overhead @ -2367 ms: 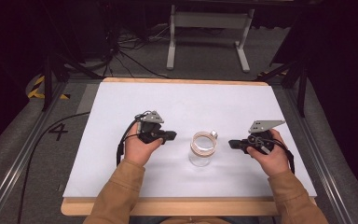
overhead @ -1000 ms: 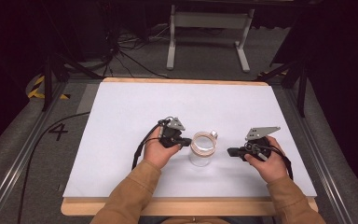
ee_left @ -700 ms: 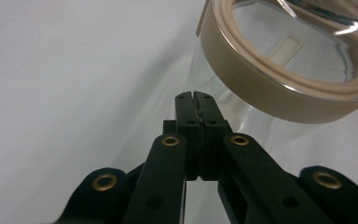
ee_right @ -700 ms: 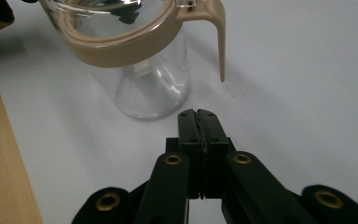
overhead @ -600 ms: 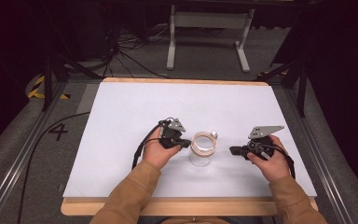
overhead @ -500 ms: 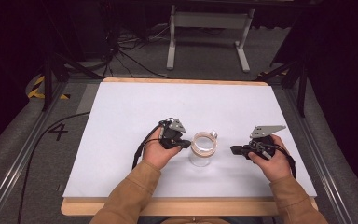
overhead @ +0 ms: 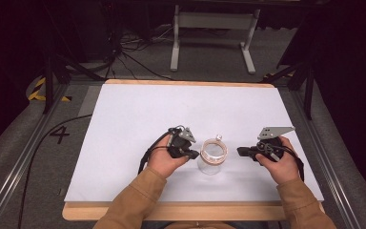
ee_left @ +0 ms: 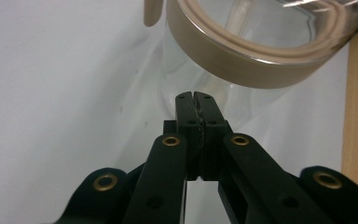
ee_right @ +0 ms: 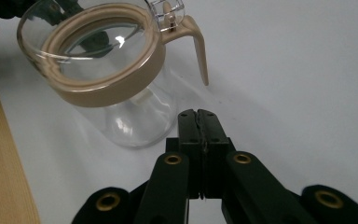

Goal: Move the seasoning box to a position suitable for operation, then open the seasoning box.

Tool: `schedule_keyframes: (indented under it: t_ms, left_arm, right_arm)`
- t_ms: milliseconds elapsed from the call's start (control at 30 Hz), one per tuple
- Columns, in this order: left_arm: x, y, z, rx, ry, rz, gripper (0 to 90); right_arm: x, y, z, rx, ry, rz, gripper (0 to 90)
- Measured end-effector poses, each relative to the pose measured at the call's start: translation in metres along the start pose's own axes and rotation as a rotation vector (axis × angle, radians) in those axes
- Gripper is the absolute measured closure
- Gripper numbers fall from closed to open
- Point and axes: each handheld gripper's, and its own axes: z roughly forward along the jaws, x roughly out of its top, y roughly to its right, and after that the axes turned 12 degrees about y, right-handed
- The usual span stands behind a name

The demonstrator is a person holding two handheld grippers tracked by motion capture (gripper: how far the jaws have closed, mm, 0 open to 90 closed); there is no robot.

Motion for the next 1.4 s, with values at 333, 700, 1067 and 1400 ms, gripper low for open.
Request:
schedule_keyframes:
  t_ms: [333,700,1067,1400]
  left_arm:
    - [0.006,0.012,0.008,-0.052,-0.032,0.034,89.7]
    - [0.008,0.016,0.012,-0.09,-0.033,0.023,89.7]
    - [0.02,0.006,-0.022,-0.086,0.08,-0.063,87.1]
    - [0.035,0.004,-0.035,-0.064,0.253,-0.078,86.3]
  right_arm:
    - [0.0,0.004,-0.008,-0.012,0.019,0.008,90.0]
    - [-0.001,0.008,-0.018,-0.03,0.036,0.023,90.0]
    - [-0.003,0.011,-0.025,-0.031,0.052,0.049,90.0]
    - [-0.008,0.012,-0.037,-0.061,0.058,0.059,90.0]
